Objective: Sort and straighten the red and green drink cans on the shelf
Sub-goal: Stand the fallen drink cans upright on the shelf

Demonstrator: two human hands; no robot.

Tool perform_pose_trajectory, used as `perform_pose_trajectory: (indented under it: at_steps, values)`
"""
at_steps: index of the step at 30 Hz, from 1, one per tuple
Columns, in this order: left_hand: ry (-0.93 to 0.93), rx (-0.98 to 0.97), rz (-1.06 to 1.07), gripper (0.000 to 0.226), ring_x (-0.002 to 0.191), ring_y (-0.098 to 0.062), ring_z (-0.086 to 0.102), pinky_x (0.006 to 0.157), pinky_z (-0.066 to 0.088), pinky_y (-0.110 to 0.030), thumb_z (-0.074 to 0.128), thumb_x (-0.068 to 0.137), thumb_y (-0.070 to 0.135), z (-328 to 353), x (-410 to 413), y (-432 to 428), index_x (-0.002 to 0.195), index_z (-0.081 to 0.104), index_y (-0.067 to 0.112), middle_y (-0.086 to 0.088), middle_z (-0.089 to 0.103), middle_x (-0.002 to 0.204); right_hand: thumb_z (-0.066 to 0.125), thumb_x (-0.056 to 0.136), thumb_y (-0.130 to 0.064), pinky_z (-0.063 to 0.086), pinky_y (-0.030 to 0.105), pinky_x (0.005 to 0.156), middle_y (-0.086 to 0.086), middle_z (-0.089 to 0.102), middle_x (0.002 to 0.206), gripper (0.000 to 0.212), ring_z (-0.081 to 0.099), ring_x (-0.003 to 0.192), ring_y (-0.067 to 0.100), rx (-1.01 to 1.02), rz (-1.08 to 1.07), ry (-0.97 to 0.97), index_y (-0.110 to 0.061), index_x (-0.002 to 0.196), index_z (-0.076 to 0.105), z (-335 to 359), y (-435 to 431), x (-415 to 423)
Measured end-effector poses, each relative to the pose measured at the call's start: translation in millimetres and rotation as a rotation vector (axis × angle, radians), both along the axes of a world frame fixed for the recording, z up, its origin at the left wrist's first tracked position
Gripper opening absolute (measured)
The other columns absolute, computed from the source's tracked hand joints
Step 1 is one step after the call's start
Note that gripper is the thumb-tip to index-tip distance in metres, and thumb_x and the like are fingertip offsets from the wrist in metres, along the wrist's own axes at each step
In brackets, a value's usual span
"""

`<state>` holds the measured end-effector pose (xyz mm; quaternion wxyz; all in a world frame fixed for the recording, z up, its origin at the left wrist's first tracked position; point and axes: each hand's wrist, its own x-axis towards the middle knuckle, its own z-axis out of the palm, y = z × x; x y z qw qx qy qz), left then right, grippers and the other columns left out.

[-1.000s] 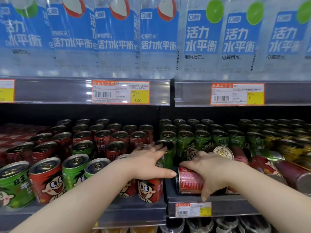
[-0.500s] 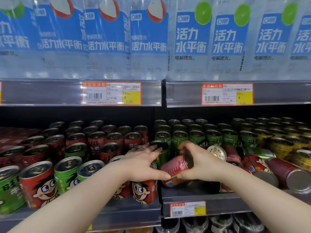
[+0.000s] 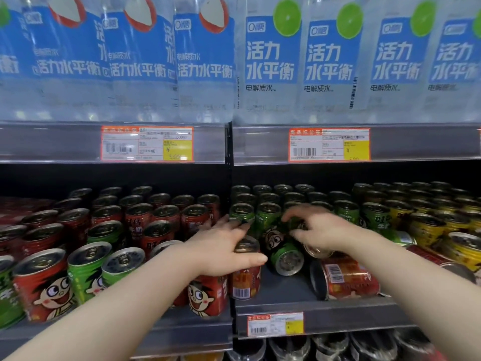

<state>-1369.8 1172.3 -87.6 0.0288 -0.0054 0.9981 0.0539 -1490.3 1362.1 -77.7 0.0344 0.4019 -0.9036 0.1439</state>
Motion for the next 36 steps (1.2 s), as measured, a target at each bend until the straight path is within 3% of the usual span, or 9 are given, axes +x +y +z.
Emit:
perform_pose_trajectory:
  at_steps: [5,10,14,20,26,29,32,34,36]
  values:
    - [-0.028,-0.094,-0.001,0.095,0.145,-0.018,-0.005,0.117,-0.003,-0.043,0.046,0.078,0.071,-8.5,-5.5,17.2,0.148,0.001,0.027,0.001,-0.002,0.158,0.065,0.079,-0.046,0.036,0.029,0.103,-0.001,0.032,0.151,0.079,0.036,0.133,0.021,0.415,0.000,-0.005,-0.035,0.144,0.021,-6.9,1.3,-9.1]
    - [-0.005,-0.103,0.012,0.093,0.145,-0.018,0.000,0.117,-0.001,-0.040,0.049,0.079,0.067,-10.6,-5.3,16.9,0.148,0.001,0.028,0.001,-0.001,0.158,0.061,0.083,-0.045,0.039,0.029,0.100,0.000,0.042,0.145,0.068,0.043,0.128,0.022,0.365,0.164,0.158,-0.032,0.142,0.031,-17.1,-11.9,-13.7]
    - [-0.003,-0.089,0.037,0.090,0.145,-0.018,0.001,0.117,0.001,-0.039,0.049,0.080,0.066,-11.5,-5.2,17.4,0.148,0.003,0.030,0.001,0.001,0.158,0.048,0.091,-0.048,0.040,0.026,0.089,0.004,0.053,0.132,0.048,0.051,0.116,0.020,0.264,0.253,0.021,-0.025,0.133,0.042,-12.6,-13.6,-21.4]
    - [0.025,-0.093,0.047,0.081,0.145,-0.017,0.003,0.118,0.003,-0.040,0.044,0.086,0.061,-12.7,-6.4,16.7,0.148,0.001,0.030,0.001,0.004,0.158,0.033,0.098,-0.040,0.035,0.024,0.078,0.008,0.058,0.125,0.041,0.053,0.112,0.023,0.110,0.171,-0.133,-0.013,0.119,0.056,-15.9,-28.6,-32.4]
    - [0.004,-0.102,0.046,0.081,0.145,-0.018,0.003,0.118,0.004,-0.041,0.045,0.085,0.062,-10.5,-4.1,19.6,0.147,0.000,0.036,0.002,0.003,0.158,0.037,0.097,-0.043,0.036,0.022,0.088,0.002,0.056,0.132,0.040,0.051,0.119,0.019,-0.023,0.122,-0.253,-0.022,0.125,0.055,-16.7,-28.3,-30.8]
    - [-0.007,-0.062,0.066,0.082,0.144,-0.018,0.007,0.117,0.005,-0.044,0.048,0.082,0.064,-6.8,-4.6,22.4,0.147,0.010,0.032,0.001,0.011,0.157,0.048,0.087,-0.055,0.042,0.025,0.089,0.002,0.058,0.128,0.047,0.054,0.114,0.020,0.129,0.025,-0.099,-0.023,0.120,0.057,-4.2,-10.1,-33.5]
    - [0.037,-0.099,0.045,0.082,0.144,-0.021,0.008,0.117,0.002,-0.046,0.048,0.081,0.064,-2.9,-10.2,32.3,0.146,0.017,0.025,-0.003,0.014,0.156,0.055,0.075,-0.068,0.042,0.030,0.099,0.004,0.047,0.139,0.076,0.048,0.124,0.024,0.422,-0.108,-0.095,-0.023,0.134,0.045,-3.3,3.3,-27.7]
    - [0.069,-0.112,0.006,0.084,0.145,-0.021,0.001,0.117,0.001,-0.045,0.047,0.082,0.064,-3.6,-16.3,38.1,0.148,0.012,0.025,-0.001,0.006,0.158,0.058,0.074,-0.065,0.042,0.033,0.100,0.005,0.046,0.140,0.077,0.047,0.124,0.025,0.441,-0.129,-0.055,-0.022,0.135,0.042,-12.9,2.3,-20.7]
    - [0.061,-0.098,-0.023,0.085,0.145,-0.019,-0.004,0.117,0.001,-0.044,0.048,0.083,0.062,-7.4,-22.2,39.1,0.148,0.005,0.028,0.002,0.001,0.158,0.058,0.080,-0.055,0.043,0.032,0.098,0.006,0.048,0.137,0.063,0.048,0.122,0.026,0.343,-0.109,-0.001,-0.021,0.132,0.046,-22.5,0.1,-14.5]
